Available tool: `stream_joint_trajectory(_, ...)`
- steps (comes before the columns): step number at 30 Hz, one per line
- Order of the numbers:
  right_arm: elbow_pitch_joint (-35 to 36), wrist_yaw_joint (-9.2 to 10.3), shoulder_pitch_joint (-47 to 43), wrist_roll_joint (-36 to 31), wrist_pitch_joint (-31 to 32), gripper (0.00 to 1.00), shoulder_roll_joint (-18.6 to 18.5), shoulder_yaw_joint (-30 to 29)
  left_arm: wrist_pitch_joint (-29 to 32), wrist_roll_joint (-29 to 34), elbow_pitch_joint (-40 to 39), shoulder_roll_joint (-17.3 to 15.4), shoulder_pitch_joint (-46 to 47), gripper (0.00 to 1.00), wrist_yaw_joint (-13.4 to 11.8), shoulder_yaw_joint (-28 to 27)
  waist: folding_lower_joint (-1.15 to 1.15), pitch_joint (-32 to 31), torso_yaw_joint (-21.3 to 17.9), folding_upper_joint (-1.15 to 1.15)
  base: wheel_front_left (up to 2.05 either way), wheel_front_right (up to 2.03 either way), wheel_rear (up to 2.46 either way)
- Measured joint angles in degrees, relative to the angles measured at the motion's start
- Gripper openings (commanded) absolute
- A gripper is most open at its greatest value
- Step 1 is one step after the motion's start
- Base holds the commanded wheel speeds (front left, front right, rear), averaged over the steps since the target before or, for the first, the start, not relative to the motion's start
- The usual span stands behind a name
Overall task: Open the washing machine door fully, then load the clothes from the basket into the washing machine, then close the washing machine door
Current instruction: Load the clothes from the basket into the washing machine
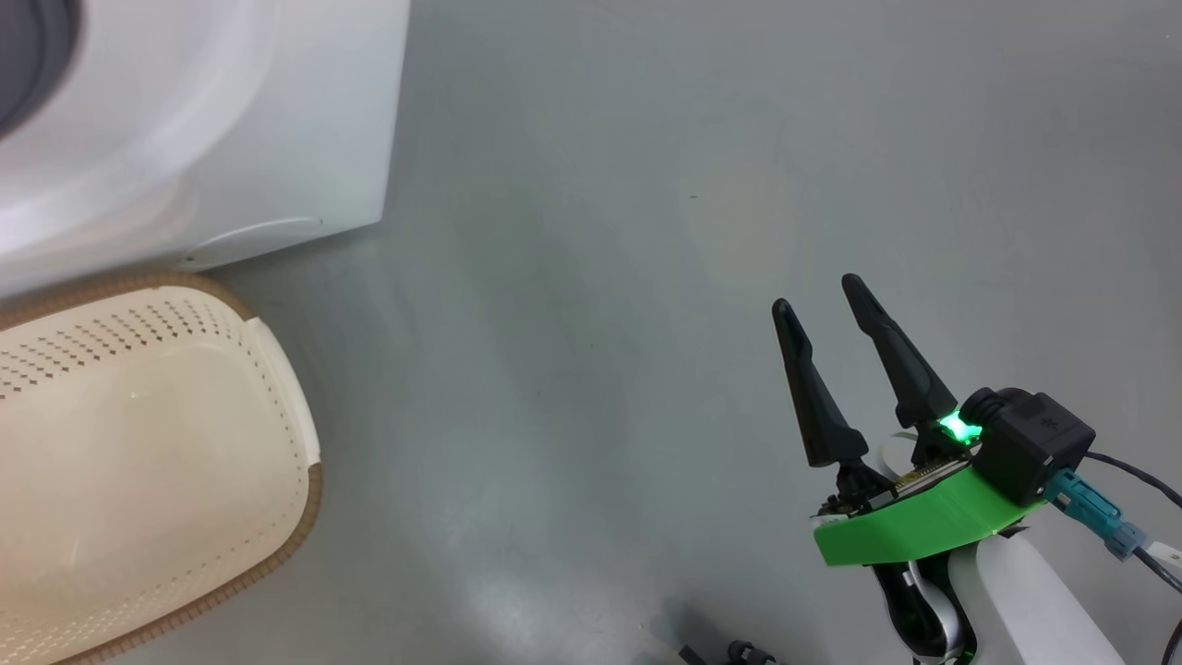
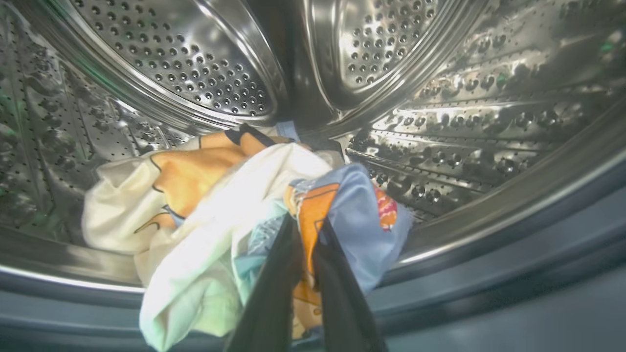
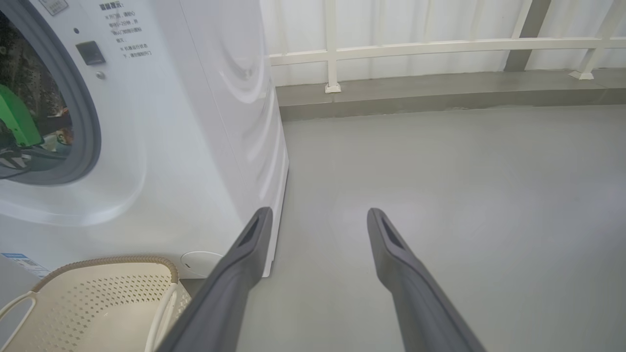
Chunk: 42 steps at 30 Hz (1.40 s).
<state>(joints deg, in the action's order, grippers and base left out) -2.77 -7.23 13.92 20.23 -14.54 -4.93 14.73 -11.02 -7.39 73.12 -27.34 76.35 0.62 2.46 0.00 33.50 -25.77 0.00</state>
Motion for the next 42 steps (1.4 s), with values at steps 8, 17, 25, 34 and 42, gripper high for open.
stream_joint_trajectory(8,0.0,0.00,0.0,0.2,0.0,1.00,0.0,0.1,8.6,1.9,1.4,-0.9,1.0,0.60,2.5,3.4,0.00,-0.7,0.2,0.00,0.00,0.00,0.00)
stream_joint_trajectory(17,-0.1,0.00,0.0,0.9,0.0,1.00,0.0,0.1,15.1,2.0,1.7,-1.2,1.2,1.00,3.4,4.6,0.00,-1.3,0.9,0.00,0.00,0.00,0.00)
stream_joint_trajectory(25,-0.1,0.00,0.0,0.9,0.0,1.00,-0.2,-0.1,14.0,-0.2,1.8,0.0,1.2,1.00,3.9,4.3,0.00,-2.0,1.8,0.00,0.00,0.00,0.00)
stream_joint_trajectory(34,0.0,0.00,0.0,0.9,0.0,1.00,-0.6,-0.5,9.5,-2.8,1.8,1.9,0.6,1.00,4.5,3.2,0.00,-2.9,3.4,0.00,0.00,0.00,0.00)
stream_joint_trajectory(42,-0.1,0.00,0.0,0.9,0.0,1.00,-1.1,-1.6,1.8,-5.9,1.8,4.1,-2.2,1.00,5.5,2.0,0.00,-4.7,5.1,0.00,0.00,0.00,0.00)
